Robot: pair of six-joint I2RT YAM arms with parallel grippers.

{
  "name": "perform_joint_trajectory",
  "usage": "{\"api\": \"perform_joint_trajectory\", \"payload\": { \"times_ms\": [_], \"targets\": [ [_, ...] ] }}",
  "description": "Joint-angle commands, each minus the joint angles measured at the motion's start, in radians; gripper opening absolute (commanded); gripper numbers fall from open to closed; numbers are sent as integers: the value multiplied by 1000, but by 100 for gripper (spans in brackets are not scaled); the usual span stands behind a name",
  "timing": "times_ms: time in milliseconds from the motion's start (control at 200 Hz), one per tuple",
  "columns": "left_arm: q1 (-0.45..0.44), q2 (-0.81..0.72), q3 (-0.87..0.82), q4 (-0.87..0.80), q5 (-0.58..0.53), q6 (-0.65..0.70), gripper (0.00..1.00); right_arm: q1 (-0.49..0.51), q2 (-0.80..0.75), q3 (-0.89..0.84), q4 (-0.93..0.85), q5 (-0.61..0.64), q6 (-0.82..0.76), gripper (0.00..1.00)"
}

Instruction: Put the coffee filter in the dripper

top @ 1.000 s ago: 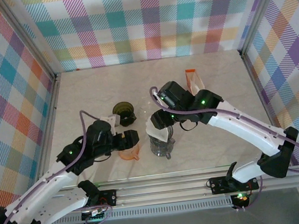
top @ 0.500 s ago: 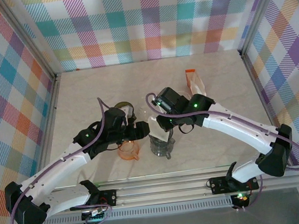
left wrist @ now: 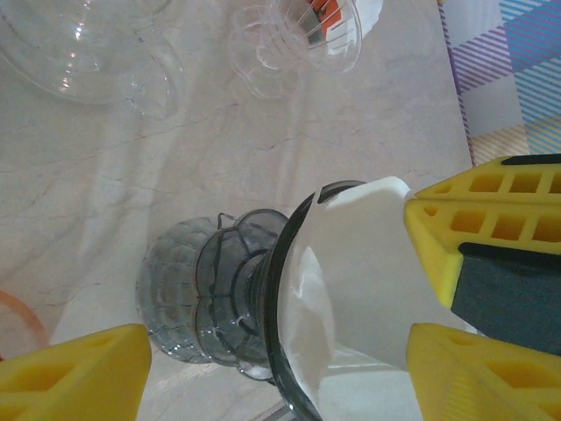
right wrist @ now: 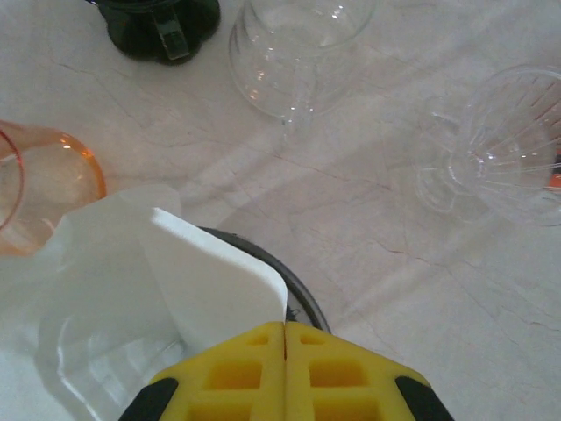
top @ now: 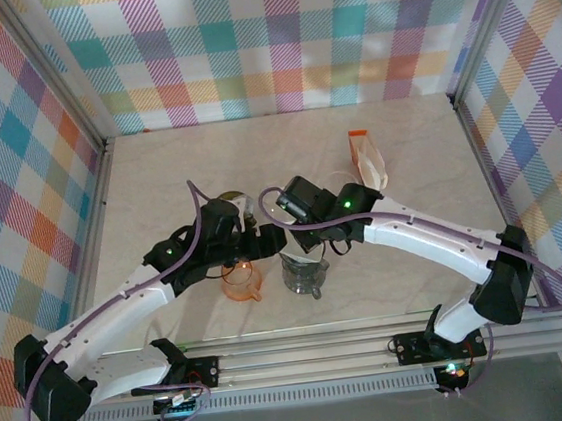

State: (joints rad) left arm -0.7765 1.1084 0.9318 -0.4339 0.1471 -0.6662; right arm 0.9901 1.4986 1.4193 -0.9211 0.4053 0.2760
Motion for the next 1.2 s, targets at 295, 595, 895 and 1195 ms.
{"api": "perform_joint_trajectory", "payload": {
  "times_ms": [295, 595, 895, 1195],
  "targets": [
    [-13, 53, -55, 64, 43, -17, 53, 18, 14, -32, -5, 72, 12, 0],
    [-15, 47, -75, 64, 49, -23, 53, 19, -55, -53, 28, 79, 32, 38],
    [-15, 45, -82, 73, 52, -27, 55, -62, -30, -31, -8, -164, 37, 62],
    [-16, 44, -84, 75, 55, -29, 55, -86, 45, -63, 22, -226, 55, 64]
  ]
}}
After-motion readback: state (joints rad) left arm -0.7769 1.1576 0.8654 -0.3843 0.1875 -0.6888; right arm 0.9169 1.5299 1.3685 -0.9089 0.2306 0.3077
